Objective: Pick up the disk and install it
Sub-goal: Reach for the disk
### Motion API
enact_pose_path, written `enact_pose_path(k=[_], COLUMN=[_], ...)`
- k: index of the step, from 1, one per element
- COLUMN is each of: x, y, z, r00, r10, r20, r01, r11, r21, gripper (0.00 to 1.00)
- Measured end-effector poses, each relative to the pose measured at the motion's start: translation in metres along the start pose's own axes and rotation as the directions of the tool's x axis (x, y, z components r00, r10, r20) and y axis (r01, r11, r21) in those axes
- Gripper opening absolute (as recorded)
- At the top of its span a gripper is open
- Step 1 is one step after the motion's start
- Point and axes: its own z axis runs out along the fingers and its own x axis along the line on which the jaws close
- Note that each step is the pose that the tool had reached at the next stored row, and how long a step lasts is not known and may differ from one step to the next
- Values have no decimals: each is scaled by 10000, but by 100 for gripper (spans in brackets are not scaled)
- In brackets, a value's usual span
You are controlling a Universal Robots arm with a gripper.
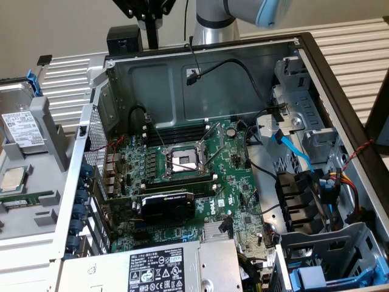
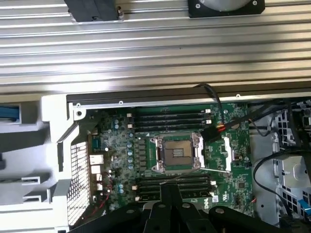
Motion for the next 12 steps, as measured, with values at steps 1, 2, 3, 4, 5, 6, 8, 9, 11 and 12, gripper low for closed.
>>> enact_pose_path(k=[1,2,3,4,5,6,8,9,11,12], x=[46,90,136,183,228,272,365,409,502,547], y=[3,5,5,5,4,2,-1,-2,-6,-8], z=[-1,-2,-2,-3,-4,-4,-6,-7,-8,-8], r00=[10000,10000,10000,10000,10000,10000,10000,10000,10000,10000], r10=[-1,-1,0,0,-1,-1,-1,-1,0,-1], r20=[1,0,0,0,0,0,-1,0,0,1], r01=[1,1,0,0,1,1,1,1,0,1], r11=[10000,10000,10000,10000,10000,10000,10000,10000,10000,10000], r21=[1,2,1,2,2,1,2,1,1,0], gripper=[11,11,11,11,11,11,11,11,11,11])
